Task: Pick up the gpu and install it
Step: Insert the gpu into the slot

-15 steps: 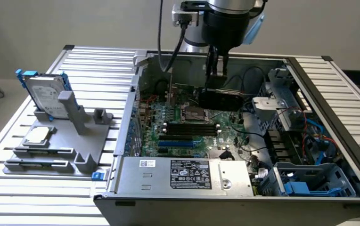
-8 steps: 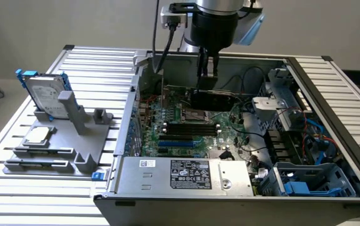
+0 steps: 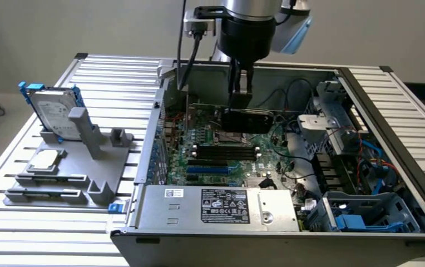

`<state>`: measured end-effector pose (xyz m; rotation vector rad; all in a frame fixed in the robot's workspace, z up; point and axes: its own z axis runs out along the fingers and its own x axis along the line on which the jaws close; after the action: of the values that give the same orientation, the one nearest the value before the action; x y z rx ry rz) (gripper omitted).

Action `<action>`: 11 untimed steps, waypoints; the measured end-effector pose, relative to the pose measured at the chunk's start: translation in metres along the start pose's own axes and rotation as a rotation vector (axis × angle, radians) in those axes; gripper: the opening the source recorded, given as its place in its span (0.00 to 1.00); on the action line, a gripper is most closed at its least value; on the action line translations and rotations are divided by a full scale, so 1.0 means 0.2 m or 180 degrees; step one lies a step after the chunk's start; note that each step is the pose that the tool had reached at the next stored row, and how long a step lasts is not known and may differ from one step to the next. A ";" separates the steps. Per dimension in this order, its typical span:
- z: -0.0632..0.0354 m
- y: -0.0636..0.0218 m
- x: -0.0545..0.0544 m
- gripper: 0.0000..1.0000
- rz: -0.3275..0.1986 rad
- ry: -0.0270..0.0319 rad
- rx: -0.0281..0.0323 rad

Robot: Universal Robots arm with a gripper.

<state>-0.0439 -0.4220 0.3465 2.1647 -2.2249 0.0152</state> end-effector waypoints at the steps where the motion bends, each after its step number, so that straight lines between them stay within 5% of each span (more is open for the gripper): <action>1: 0.002 0.000 0.01 0.27 -0.0009 0.0000 0.0000; 11: 0.035 0.031 0.05 0.27 -0.0054 0.0000 0.0002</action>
<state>-0.0506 -0.4327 0.3399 2.1838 -2.2065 0.0157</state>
